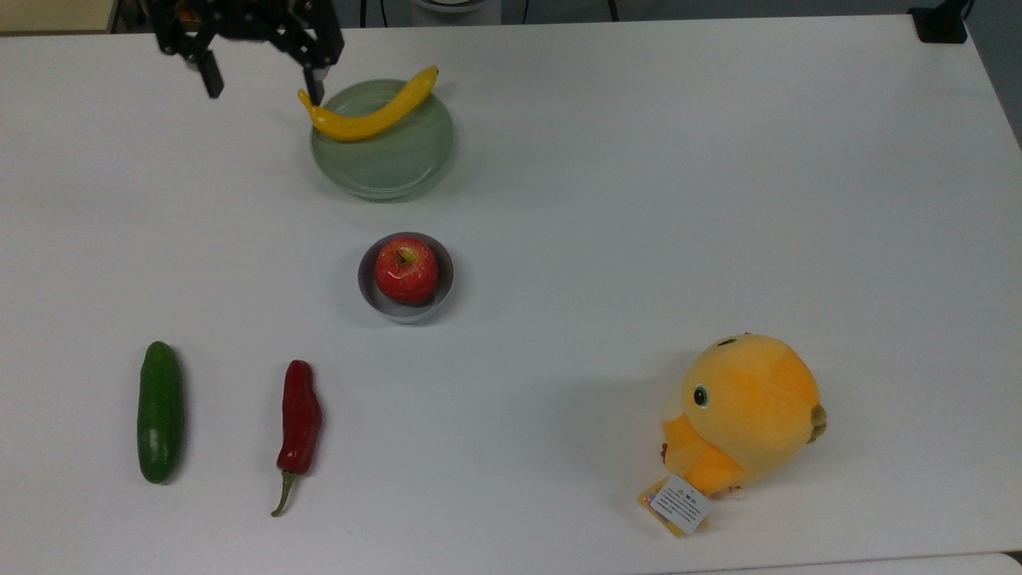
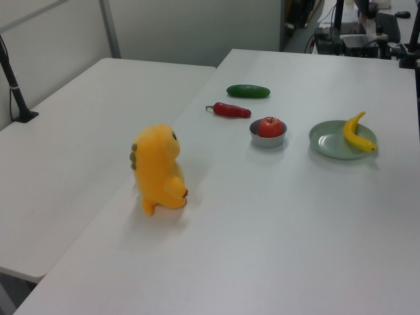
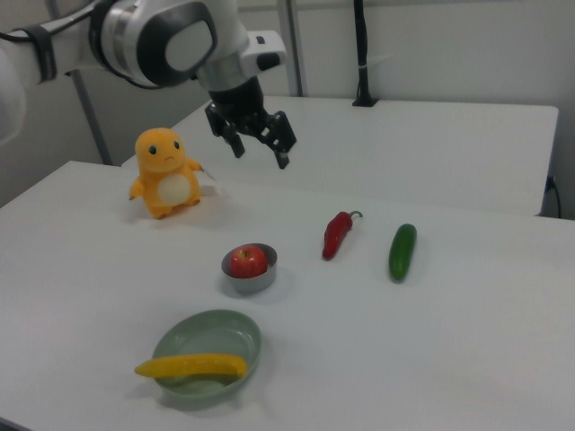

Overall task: Put the cucumber on the left side of the bowl
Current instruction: 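Move the gripper over the green cucumber and lower it, then close the gripper on the green cucumber, then lift the cucumber and carry it beside the metal apple bowl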

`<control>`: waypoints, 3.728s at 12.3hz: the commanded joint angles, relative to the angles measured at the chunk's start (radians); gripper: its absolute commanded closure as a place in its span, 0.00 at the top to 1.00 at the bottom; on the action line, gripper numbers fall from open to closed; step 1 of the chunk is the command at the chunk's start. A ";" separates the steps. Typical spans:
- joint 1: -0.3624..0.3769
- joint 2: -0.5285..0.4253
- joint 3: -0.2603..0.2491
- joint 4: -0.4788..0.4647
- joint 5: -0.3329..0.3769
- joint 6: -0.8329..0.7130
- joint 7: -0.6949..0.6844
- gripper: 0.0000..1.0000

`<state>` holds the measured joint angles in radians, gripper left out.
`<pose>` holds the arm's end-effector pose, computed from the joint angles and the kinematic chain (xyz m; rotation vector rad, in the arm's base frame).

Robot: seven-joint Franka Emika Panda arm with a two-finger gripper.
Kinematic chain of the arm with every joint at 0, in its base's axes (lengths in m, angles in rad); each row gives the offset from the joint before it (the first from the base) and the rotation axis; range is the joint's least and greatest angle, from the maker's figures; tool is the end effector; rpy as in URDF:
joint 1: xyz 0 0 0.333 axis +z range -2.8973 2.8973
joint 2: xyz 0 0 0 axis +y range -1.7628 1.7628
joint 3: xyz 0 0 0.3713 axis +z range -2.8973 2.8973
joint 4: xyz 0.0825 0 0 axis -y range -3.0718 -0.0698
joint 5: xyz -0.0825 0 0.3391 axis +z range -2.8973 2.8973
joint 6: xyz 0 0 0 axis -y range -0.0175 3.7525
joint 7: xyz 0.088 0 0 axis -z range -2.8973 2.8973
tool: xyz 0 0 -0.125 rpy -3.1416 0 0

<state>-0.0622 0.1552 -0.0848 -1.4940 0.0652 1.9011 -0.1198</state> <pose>0.5947 -0.0774 0.6441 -3.0982 0.0586 -0.4003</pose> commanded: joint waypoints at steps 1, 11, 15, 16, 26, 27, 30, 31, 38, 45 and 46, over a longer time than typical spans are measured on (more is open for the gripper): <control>-0.025 0.117 -0.023 0.061 0.004 0.134 -0.081 1.00; -0.099 0.415 -0.024 0.072 0.001 0.705 -0.106 1.00; -0.117 0.535 -0.024 0.098 -0.004 0.806 -0.130 1.00; -0.117 0.553 -0.024 0.113 -0.004 0.819 -0.135 1.00; -0.159 0.713 -0.004 0.198 -0.008 0.909 -0.124 1.00; -0.159 0.715 -0.001 0.196 -0.008 0.909 -0.124 1.00; -0.159 0.725 0.010 0.195 -0.019 0.909 -0.124 0.92; -0.159 0.725 0.010 0.192 -0.019 0.909 -0.124 0.82; -0.159 0.686 0.017 0.163 -0.065 0.908 -0.124 0.09; -0.154 0.385 0.019 0.034 -0.047 0.734 -0.095 0.09; -0.153 0.348 0.019 0.034 -0.047 0.674 -0.074 0.09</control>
<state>-0.2180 0.6542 -0.0738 -1.3706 0.0164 2.7070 -0.2291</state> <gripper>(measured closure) 0.542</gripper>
